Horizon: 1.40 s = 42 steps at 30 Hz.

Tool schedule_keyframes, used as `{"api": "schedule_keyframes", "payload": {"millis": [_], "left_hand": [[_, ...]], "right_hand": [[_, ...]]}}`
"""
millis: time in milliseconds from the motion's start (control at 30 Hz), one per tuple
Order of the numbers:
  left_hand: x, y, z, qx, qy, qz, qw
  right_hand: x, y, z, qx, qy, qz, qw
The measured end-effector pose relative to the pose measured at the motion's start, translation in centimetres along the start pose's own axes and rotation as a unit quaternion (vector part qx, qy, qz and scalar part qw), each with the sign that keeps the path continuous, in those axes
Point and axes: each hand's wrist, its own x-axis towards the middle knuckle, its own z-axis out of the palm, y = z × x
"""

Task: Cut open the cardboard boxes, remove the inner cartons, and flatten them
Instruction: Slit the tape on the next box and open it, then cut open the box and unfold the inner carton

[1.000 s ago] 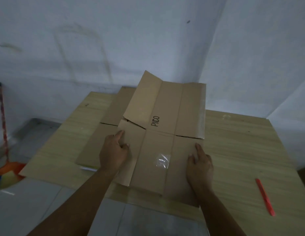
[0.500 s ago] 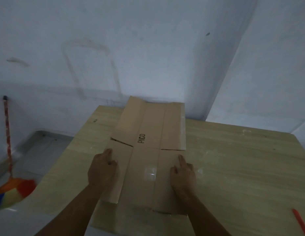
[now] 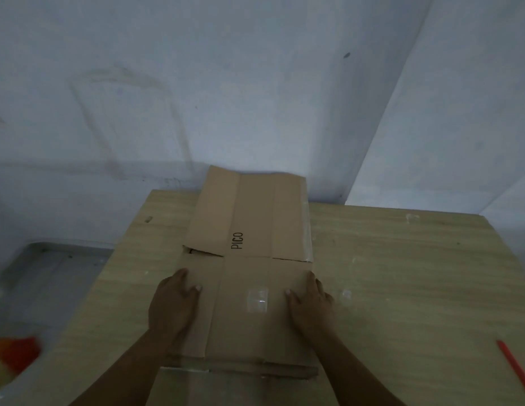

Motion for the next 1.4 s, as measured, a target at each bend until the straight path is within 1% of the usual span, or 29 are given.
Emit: {"api": "schedule_keyframes", "payload": {"millis": [33, 100, 167, 233, 300, 367, 433, 500, 567, 667, 767, 867, 933, 1033, 1167, 1333, 1400], "left_hand": [[0.0, 0.0, -0.1, 0.029, 0.008, 0.014, 0.999], [-0.3, 0.5, -0.2, 0.079, 0.064, 0.057, 0.993], [-0.7, 2.0, 0.0, 0.078, 0.105, 0.141, 0.981], [-1.3, 4.3, 0.5, 0.040, 0.115, 0.240, 0.963], [-2.4, 7.4, 1.3, 0.001, 0.078, 0.317, 0.945], [-4.0, 10.7, 2.2, -0.018, 0.029, 0.371, 0.928], [-5.7, 13.8, 3.2, -0.034, -0.008, 0.428, 0.903], [-7.5, 16.4, 4.6, -0.043, -0.034, 0.478, 0.877], [-9.5, 18.7, 6.0, -0.051, -0.063, 0.517, 0.852], [-13.1, 21.7, 8.1, -0.059, -0.117, 0.554, 0.822], [-16.6, 24.3, 9.9, -0.037, -0.161, 0.597, 0.785], [-19.9, 26.6, 12.2, 0.016, -0.179, 0.647, 0.741], [-22.6, 28.1, 13.6, 0.077, -0.187, 0.664, 0.720], [-26.3, 30.1, 16.6, 0.147, -0.203, 0.671, 0.698], [-31.7, 33.3, 20.5, 0.186, -0.215, 0.682, 0.674], [-38.5, 37.7, 25.5, 0.224, -0.221, 0.681, 0.662], [-41.2, 39.8, 27.4, 0.230, -0.219, 0.677, 0.664]], "right_hand": [[-0.2, -0.1, 0.0, 0.003, 0.009, 0.006, 1.000], [-0.6, -0.3, -0.4, 0.007, 0.035, 0.012, 0.999], [-1.0, -0.3, -1.2, 0.006, 0.065, 0.011, 0.998], [-1.8, -0.1, -2.1, 0.005, 0.102, 0.015, 0.995], [-2.8, 0.6, -3.2, -0.001, 0.153, 0.025, 0.988], [-4.1, 1.7, -4.4, -0.013, 0.215, 0.039, 0.976], [-5.6, 3.2, -5.8, -0.020, 0.270, 0.057, 0.961], [-7.5, 5.1, -7.3, -0.021, 0.312, 0.085, 0.946], [-9.6, 7.3, -8.8, -0.023, 0.330, 0.126, 0.935], [-13.1, 10.8, -10.6, -0.034, 0.332, 0.190, 0.923], [-16.4, 14.2, -12.2, -0.044, 0.356, 0.234, 0.904], [-19.5, 17.8, -13.5, -0.049, 0.368, 0.278, 0.886], [-21.3, 20.5, -14.3, -0.051, 0.359, 0.304, 0.881], [-23.6, 24.9, -15.4, -0.062, 0.330, 0.336, 0.880], [-26.1, 31.3, -17.7, -0.067, 0.306, 0.370, 0.875], [-28.8, 39.6, -21.3, -0.078, 0.265, 0.392, 0.877], [-29.6, 42.9, -23.3, -0.078, 0.261, 0.398, 0.876]]}}
